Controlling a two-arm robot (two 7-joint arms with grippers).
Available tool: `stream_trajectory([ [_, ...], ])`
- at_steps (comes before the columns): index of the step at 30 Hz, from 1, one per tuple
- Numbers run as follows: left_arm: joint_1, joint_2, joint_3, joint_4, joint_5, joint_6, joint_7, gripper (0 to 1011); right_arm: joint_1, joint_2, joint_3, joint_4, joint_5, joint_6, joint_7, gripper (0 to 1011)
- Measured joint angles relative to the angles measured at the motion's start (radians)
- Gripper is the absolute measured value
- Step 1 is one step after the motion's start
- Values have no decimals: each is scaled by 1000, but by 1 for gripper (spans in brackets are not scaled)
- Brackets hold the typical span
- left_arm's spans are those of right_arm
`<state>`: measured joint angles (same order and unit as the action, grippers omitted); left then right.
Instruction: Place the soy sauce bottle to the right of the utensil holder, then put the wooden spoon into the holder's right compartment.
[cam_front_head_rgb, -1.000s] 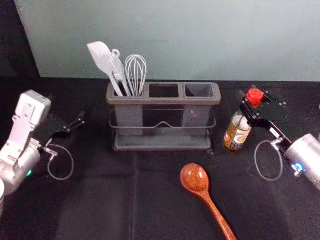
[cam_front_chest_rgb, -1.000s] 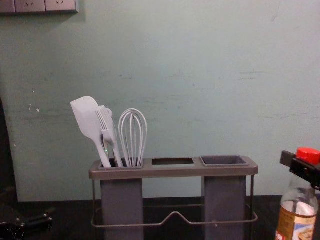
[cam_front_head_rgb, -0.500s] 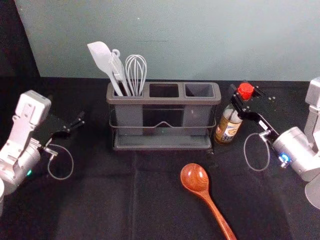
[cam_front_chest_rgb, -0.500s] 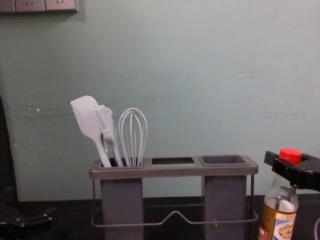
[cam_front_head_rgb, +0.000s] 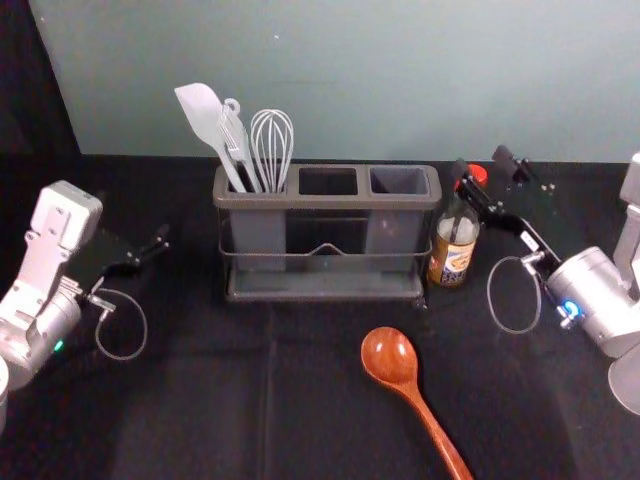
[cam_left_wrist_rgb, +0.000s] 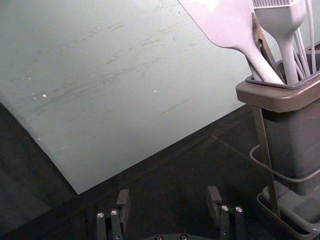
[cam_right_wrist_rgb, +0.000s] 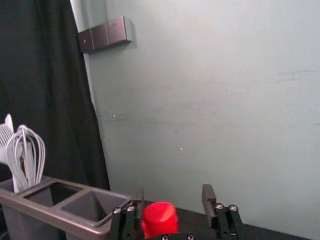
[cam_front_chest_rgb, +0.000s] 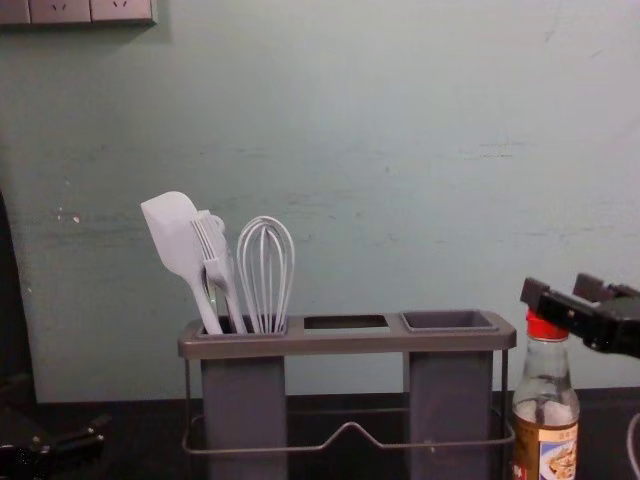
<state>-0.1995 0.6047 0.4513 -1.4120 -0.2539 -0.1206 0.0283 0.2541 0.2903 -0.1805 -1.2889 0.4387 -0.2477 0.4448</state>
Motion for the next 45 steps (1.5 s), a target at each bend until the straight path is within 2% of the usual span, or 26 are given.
stream_trajectory([
  [6,0,0,0,0,0,0,0,1005,-12,10,15,-36,12,7,-2,904],
  [11,0,0,0,0,0,0,0,1005,-24,20,25,-66,18,12,-8,1002],
  [25,0,0,0,0,0,0,0,1005,-121,68,58,-216,26,37,-26,1003],
  [30,0,0,0,0,0,0,0,1005,-187,92,67,-292,29,39,-26,1003],
  [40,0,0,0,0,0,0,0,1005,-285,123,59,-388,26,33,-11,1003],
  [45,0,0,0,0,0,0,0,1005,-337,141,38,-433,10,26,3,1003],
])
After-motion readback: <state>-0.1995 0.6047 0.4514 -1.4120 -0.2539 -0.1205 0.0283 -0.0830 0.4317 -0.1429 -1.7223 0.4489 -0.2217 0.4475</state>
